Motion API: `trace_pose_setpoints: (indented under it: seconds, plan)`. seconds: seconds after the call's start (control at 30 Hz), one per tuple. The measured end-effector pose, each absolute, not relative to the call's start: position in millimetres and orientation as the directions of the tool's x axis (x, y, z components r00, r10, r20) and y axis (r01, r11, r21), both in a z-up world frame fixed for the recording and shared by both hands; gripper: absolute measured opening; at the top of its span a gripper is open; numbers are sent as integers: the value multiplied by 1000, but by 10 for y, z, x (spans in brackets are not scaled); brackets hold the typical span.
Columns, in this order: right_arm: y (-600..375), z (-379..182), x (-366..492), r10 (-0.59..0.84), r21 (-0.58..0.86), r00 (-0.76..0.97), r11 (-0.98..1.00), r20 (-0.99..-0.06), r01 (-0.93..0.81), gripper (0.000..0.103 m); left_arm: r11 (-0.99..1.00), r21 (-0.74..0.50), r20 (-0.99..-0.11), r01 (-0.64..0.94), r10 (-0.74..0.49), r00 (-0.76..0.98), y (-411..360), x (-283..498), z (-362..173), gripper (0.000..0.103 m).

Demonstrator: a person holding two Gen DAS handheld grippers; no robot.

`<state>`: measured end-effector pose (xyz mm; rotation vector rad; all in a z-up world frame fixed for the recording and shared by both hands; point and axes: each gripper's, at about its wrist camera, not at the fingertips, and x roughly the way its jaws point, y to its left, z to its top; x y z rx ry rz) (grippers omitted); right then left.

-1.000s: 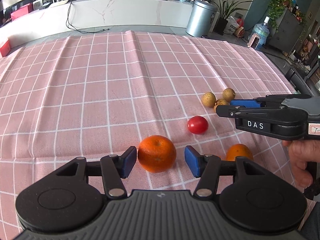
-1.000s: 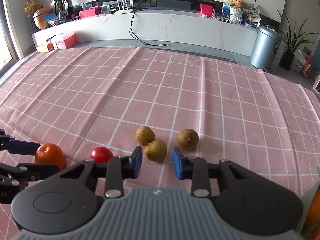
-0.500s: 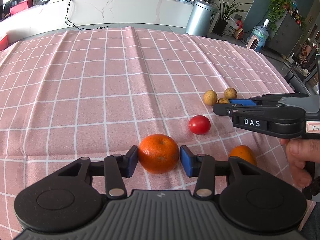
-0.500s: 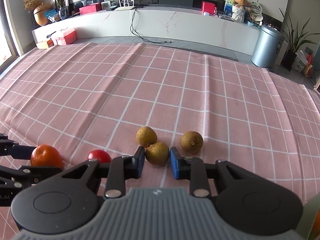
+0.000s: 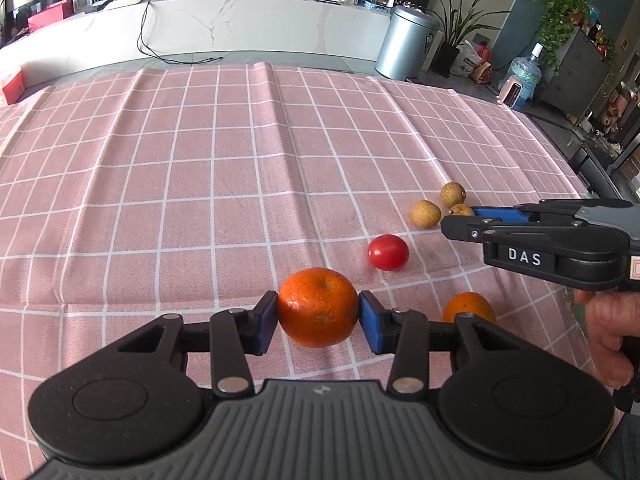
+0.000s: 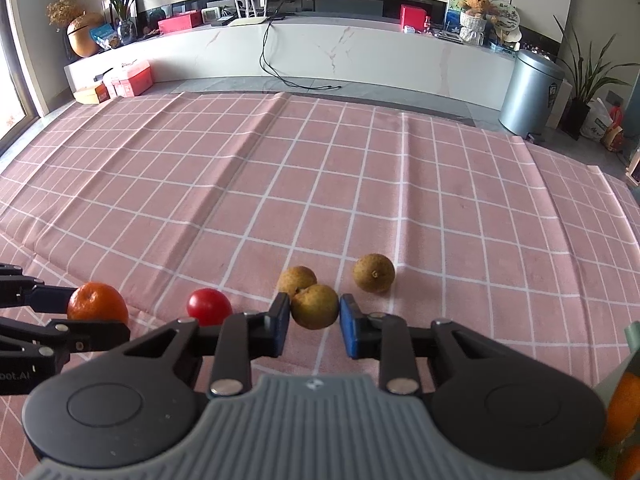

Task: Organize fruits
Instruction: 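Grasp a brown longan with the right tool while the left tool carries the orange toward the colander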

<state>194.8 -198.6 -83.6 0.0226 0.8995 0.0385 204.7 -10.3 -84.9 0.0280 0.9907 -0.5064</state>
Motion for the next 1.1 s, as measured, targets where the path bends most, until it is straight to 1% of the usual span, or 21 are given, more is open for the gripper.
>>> trace_pose_setpoints:
  seconds: [0.2,0.5,0.77,1.0,1.1]
  plan:
    - [-2020,-613,1715,45,43,639,999,-768,-18,23,880,-194,-794,433,-400,458,-146,1900,-641,49]
    - [-2155,-292,1145,44,54,663,999,-747,-6,23,866,-180,-768,466,-419,483,-327,1536,-282,49]
    - [-2391,-136,584,35,62,678,998,-734,16,23,853,-178,-758,491,-437,484,-565,1120,-99,49]
    - [-2661,-24,187,12,60,691,997,-723,45,23,839,-190,-749,510,-460,477,-811,887,-11,49]
    - [-2795,7,42,2,66,696,996,-718,65,23,827,-177,-751,534,-464,470,-968,810,17,49]
